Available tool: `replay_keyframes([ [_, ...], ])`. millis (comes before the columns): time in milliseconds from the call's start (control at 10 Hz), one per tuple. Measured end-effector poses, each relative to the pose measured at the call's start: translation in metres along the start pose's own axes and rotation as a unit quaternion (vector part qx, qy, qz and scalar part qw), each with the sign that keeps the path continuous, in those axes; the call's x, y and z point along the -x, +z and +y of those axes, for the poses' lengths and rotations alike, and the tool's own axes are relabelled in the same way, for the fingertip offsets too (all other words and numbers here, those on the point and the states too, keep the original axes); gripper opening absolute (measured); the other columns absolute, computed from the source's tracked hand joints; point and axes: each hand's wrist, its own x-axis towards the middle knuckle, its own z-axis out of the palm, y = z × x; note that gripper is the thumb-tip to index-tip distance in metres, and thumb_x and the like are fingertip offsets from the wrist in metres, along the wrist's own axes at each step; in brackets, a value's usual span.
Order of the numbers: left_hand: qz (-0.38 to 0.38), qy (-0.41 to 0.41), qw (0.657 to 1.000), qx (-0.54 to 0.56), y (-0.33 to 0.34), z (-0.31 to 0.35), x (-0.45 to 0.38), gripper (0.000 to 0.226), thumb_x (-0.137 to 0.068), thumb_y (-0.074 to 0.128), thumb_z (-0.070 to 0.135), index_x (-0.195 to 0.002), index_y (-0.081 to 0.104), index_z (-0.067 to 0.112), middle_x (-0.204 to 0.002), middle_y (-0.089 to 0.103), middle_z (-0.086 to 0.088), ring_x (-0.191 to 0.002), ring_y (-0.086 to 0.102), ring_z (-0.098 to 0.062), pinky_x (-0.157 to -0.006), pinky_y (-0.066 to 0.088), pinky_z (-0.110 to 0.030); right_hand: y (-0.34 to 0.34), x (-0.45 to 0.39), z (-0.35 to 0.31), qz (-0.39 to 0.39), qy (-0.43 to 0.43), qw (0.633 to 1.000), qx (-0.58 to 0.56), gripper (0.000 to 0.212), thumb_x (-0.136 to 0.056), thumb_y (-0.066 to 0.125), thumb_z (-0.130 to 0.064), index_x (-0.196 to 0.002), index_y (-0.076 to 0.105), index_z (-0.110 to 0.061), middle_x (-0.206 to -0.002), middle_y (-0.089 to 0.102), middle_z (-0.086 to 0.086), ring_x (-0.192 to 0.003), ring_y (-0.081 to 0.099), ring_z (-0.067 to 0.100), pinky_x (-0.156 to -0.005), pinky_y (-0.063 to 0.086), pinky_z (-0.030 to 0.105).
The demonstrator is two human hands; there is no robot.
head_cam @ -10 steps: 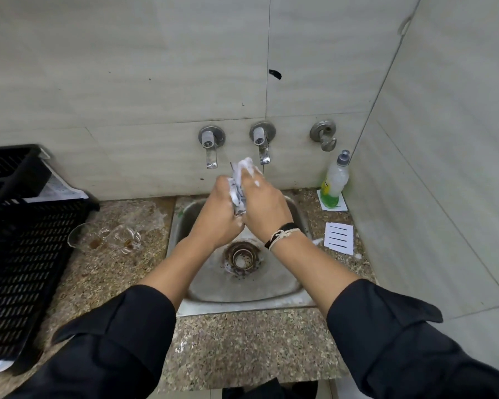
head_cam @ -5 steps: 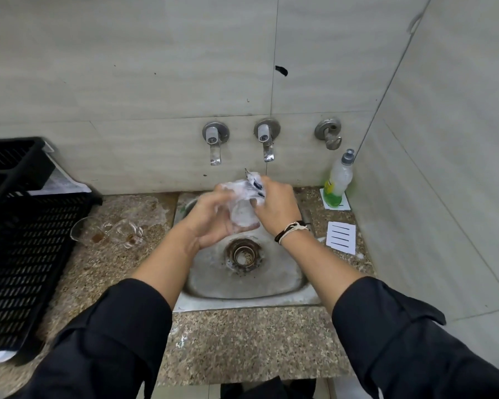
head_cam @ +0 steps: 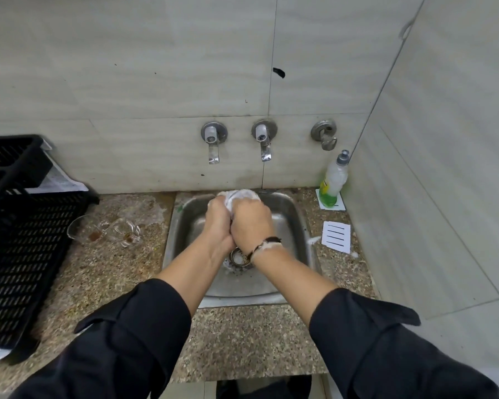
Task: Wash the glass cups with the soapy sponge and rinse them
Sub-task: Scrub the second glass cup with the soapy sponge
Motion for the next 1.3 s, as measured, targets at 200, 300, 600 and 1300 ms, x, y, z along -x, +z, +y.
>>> replay_keyframes([
  [200, 0.065, 0.004, 0.997, 0.03, -0.007, 0.022, -0.014, 0.039, -0.101, 0.036, 0.023, -0.093, 0.071, 0.006, -0.085, 0.074, -0.014, -0.077, 0.072, -0.026, -0.057, 0.057, -0.026, -0.004, -0.016, 0.007, -0.06, -0.255, 0.953, 0.152, 0.041, -0.089, 0.03, -0.011, -0.1, 0.068, -0.001, -0.108, 0.066, 0.019, -0.097, 0.065, 0.038, -0.072, 0.058, 0.047],
  [300, 0.029, 0.028, 0.998, 0.044, 0.004, 0.027, -0.014, 0.041, -0.1, 0.031, 0.014, -0.076, 0.063, 0.005, -0.071, 0.069, -0.008, -0.064, 0.067, -0.02, -0.06, 0.055, -0.023, -0.006, -0.027, -0.003, -0.074, -0.127, 0.985, 0.088, 0.027, -0.087, 0.042, -0.008, -0.093, 0.069, -0.007, -0.105, 0.068, 0.015, -0.096, 0.065, 0.031, -0.078, 0.055, 0.041],
  [600, 0.047, 0.006, 0.999, 0.0, -0.008, 0.019, -0.013, 0.037, -0.094, 0.036, 0.021, -0.102, 0.069, 0.007, -0.097, 0.071, -0.015, -0.087, 0.069, -0.029, -0.08, 0.057, -0.04, 0.016, -0.03, 0.011, 0.013, -0.201, 0.978, 0.047, 0.019, -0.069, 0.062, 0.0, -0.085, 0.072, -0.004, -0.084, 0.069, 0.016, -0.076, 0.068, 0.033, -0.058, 0.057, 0.034],
  [1300, 0.088, -0.013, 0.994, 0.055, -0.038, 0.008, -0.007, 0.033, -0.103, 0.038, 0.024, -0.117, 0.064, 0.011, -0.11, 0.068, -0.02, -0.089, 0.068, -0.036, -0.067, 0.059, -0.047, -0.007, 0.026, 0.027, 0.107, 0.229, 0.864, -0.435, 0.031, -0.089, 0.05, 0.01, -0.107, 0.068, -0.008, -0.101, 0.072, 0.009, -0.096, 0.067, 0.023, -0.074, 0.056, 0.024],
])
